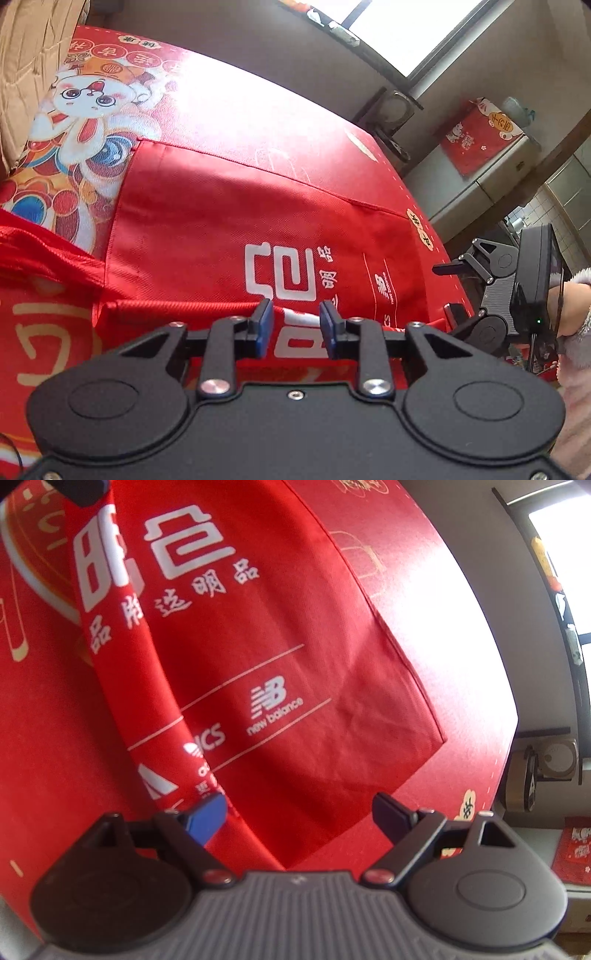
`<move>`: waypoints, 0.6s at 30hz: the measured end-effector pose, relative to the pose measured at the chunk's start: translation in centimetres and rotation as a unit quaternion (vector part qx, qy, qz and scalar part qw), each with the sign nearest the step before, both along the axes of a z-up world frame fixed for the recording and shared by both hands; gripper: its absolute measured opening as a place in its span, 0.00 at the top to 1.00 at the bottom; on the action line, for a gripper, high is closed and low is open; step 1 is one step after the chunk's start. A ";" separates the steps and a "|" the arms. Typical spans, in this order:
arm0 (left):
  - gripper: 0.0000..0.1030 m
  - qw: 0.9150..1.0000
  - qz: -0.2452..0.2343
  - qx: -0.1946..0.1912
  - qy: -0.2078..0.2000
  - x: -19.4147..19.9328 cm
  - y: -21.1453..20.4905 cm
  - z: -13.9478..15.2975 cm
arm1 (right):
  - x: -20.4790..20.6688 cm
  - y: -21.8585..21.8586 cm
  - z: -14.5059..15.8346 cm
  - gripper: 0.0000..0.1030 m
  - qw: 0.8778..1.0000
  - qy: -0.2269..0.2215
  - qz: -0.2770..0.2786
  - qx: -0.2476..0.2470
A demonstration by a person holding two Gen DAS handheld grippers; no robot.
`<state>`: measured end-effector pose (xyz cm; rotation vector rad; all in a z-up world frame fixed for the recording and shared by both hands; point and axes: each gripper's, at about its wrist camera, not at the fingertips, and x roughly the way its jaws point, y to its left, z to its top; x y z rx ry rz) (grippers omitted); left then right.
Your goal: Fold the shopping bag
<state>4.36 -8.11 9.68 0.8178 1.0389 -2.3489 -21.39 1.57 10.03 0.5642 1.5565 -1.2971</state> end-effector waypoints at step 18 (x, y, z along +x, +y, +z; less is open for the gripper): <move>0.88 0.998 0.018 -0.034 -0.058 1.5 -1.6 -2.4 | -0.6 1.3 -2.3 0.15 1.000 -0.014 -0.002 -0.012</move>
